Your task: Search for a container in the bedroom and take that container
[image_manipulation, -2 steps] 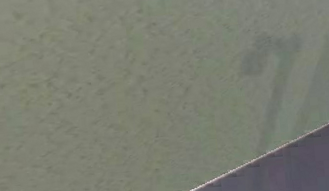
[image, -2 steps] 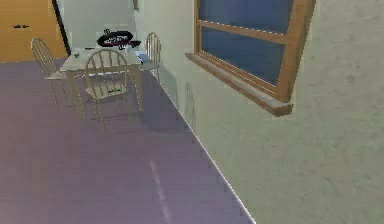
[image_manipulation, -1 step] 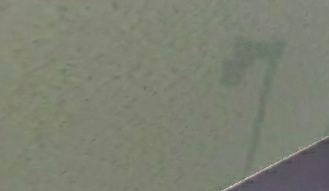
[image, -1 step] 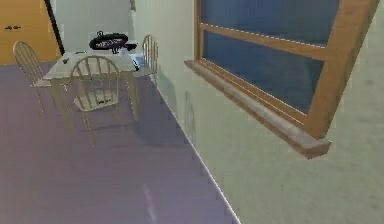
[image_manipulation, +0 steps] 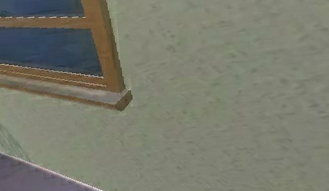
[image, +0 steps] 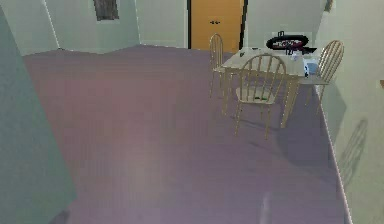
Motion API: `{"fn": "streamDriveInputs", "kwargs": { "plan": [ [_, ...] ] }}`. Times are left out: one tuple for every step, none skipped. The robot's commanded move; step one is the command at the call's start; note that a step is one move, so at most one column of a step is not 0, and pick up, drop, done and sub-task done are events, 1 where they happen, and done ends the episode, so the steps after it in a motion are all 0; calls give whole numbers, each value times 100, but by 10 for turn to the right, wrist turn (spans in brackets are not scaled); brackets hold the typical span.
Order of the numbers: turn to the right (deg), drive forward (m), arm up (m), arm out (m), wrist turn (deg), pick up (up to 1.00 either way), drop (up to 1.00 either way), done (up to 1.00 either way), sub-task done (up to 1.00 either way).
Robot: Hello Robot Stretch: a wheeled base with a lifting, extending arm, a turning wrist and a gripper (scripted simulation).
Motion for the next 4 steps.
{"fn": "streamDriveInputs", "kwargs": {
  "plan": [
    [-30, 0, 0, 0, 0, 0, 0, 0, 0],
    [0, 100, 0, 0, 0, 0, 0, 0, 0],
    [0, 100, 0, 0, 0, 0, 0, 0, 0],
    [0, 100, 0, 0, 0, 0, 0, 0, 0]
  ]
}}
